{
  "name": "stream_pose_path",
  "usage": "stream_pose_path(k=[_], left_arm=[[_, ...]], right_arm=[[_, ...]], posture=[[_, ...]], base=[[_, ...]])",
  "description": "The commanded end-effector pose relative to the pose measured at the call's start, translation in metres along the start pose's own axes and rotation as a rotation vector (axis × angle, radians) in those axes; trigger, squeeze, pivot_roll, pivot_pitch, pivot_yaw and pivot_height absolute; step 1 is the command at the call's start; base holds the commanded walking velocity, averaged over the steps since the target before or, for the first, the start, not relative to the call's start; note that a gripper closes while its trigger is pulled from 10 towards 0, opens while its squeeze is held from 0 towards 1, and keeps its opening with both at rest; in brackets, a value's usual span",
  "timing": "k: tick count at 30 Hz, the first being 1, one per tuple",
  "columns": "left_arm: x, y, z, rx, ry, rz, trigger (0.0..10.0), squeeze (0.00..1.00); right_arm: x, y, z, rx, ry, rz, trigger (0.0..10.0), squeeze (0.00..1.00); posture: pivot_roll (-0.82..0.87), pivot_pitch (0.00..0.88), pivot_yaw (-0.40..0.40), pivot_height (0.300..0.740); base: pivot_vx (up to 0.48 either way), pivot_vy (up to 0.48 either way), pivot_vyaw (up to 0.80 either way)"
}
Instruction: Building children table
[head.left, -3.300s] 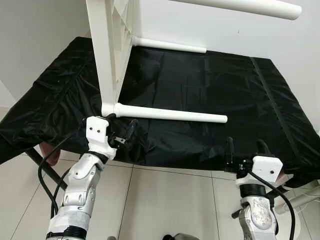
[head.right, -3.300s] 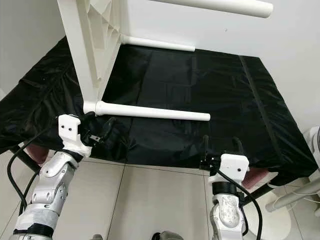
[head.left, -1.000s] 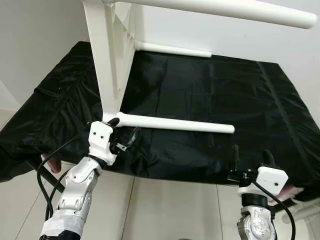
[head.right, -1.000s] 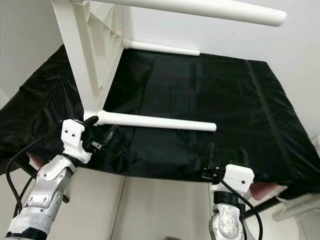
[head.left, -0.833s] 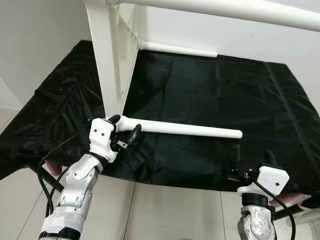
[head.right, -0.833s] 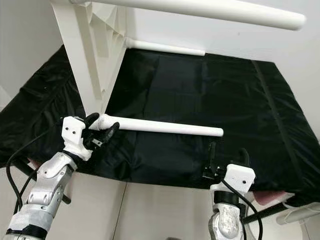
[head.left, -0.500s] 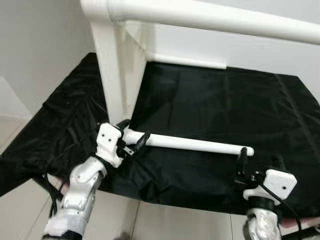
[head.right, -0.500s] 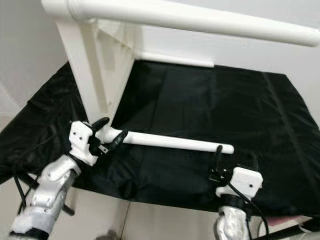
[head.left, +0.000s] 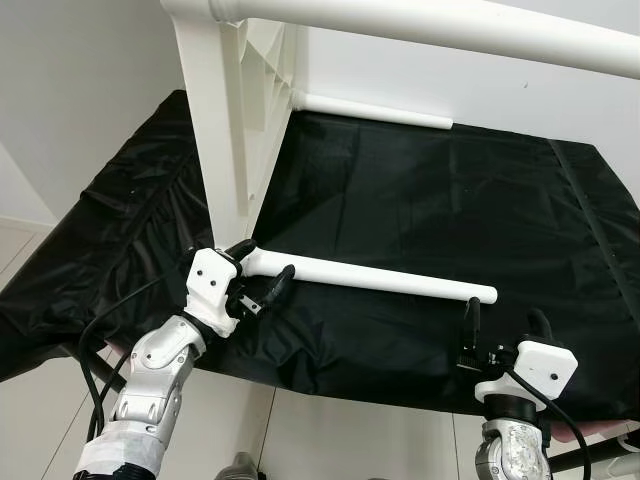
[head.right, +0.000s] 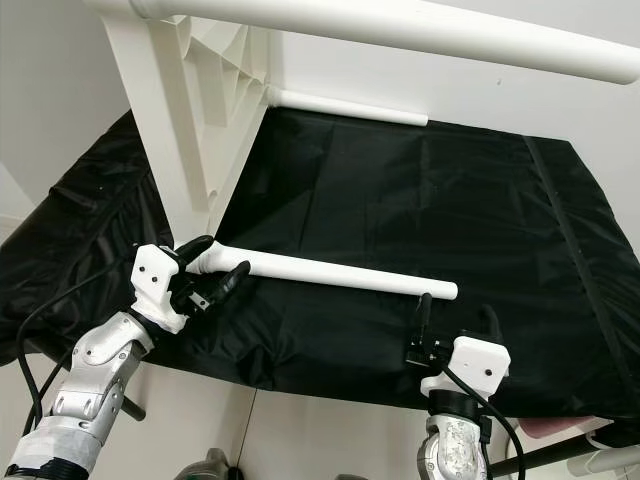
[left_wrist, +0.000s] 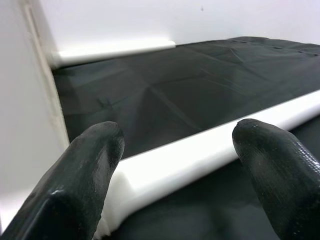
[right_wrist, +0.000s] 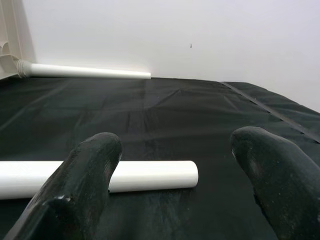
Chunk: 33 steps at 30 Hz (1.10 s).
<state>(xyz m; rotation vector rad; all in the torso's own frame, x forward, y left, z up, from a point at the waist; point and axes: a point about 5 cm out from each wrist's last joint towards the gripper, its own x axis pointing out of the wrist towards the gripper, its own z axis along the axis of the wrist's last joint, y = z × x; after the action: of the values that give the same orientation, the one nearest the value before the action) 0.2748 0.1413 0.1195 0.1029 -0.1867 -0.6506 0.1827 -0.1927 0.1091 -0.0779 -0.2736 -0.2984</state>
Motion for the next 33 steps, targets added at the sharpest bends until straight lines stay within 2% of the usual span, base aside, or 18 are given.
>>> stream_pose_path(k=[1,9,11,13,16,19,24,25,27,28,30,31,32,33], left_arm=[[-0.001,-0.005,-0.004,0.008,0.02,-0.042,10.0,0.0],[0.005,-0.014,-0.008,-0.023,0.053,-0.077,10.0,0.0],[0.006,-0.027,-0.015,-0.041,0.105,-0.153,10.0,0.0],[0.007,-0.035,-0.019,-0.058,0.144,-0.192,10.0,0.0],[0.007,-0.036,-0.019,-0.061,0.15,-0.197,10.0,0.0],[0.008,-0.04,-0.017,-0.106,0.151,-0.231,10.0,0.0],[0.009,-0.042,-0.015,-0.109,0.133,-0.256,10.0,0.0],[0.009,-0.04,-0.013,-0.113,0.119,-0.25,10.0,1.0],[0.01,-0.039,-0.012,-0.106,0.111,-0.241,10.0,1.0],[0.01,-0.038,-0.011,-0.099,0.114,-0.233,10.0,0.88],[0.01,-0.038,-0.011,-0.093,0.117,-0.23,10.0,0.88],[0.011,-0.039,-0.011,-0.075,0.12,-0.231,10.0,0.04],[0.011,-0.039,-0.011,-0.075,0.12,-0.231,10.0,0.04],[0.01,-0.041,-0.011,-0.079,0.134,-0.238,10.0,0.0]], right_arm=[[0.002,-0.002,-0.001,-0.009,0.003,-0.008,10.0,0.0],[0.006,-0.002,0.001,-0.049,-0.008,-0.005,10.0,0.0],[0.015,-0.009,0.002,-0.104,-0.009,-0.059,10.0,0.0],[0.023,-0.018,0.005,-0.092,-0.005,-0.128,10.0,0.0],[0.025,-0.02,0.005,-0.084,-0.004,-0.142,10.0,0.0],[0.038,-0.027,0.016,-0.128,-0.055,-0.167,10.0,0.0],[0.044,-0.032,0.022,-0.136,-0.092,-0.178,10.0,0.0],[0.044,-0.034,0.023,-0.115,-0.097,-0.18,10.0,1.0],[0.044,-0.034,0.023,-0.11,-0.102,-0.174,10.0,1.0],[0.043,-0.032,0.024,-0.113,-0.106,-0.17,10.0,1.0],[0.043,-0.031,0.025,-0.119,-0.109,-0.168,10.0,1.0],[0.044,-0.029,0.025,-0.143,-0.112,-0.156,10.0,1.0],[0.044,-0.029,0.025,-0.143,-0.112,-0.156,10.0,1.0],[0.044,-0.027,0.026,-0.151,-0.115,-0.146,10.0,0.0]], posture=[[0.01,0.042,-0.016,0.74],[0.0,0.038,-0.012,0.74],[0.0,0.038,-0.009,0.74],[0.0,0.038,-0.007,0.74],[0.0,0.038,-0.007,0.74],[-0.01,0.038,-0.006,0.74],[0.0,0.037,-0.012,0.74],[0.0,0.037,-0.017,0.74],[0.0,0.037,-0.018,0.74],[0.0,0.037,-0.019,0.74],[0.0,0.037,-0.019,0.74],[0.0,0.036,-0.02,0.74],[0.0,0.036,-0.02,0.74],[0.01,0.036,-0.018,0.74]], base=[[0.0,0.0,0.0],[0.0,0.0,0.0],[0.0,0.0,0.0],[0.0,0.0,0.0],[0.0,0.0,0.0],[0.0,0.0,0.0],[0.0,0.0,0.0],[0.0,0.0,0.0],[0.0,0.0,0.0],[0.0,0.0,0.0],[0.0,0.0,0.0],[0.0,0.0,0.0],[0.0,0.0,0.0],[0.0,0.0,0.0]])
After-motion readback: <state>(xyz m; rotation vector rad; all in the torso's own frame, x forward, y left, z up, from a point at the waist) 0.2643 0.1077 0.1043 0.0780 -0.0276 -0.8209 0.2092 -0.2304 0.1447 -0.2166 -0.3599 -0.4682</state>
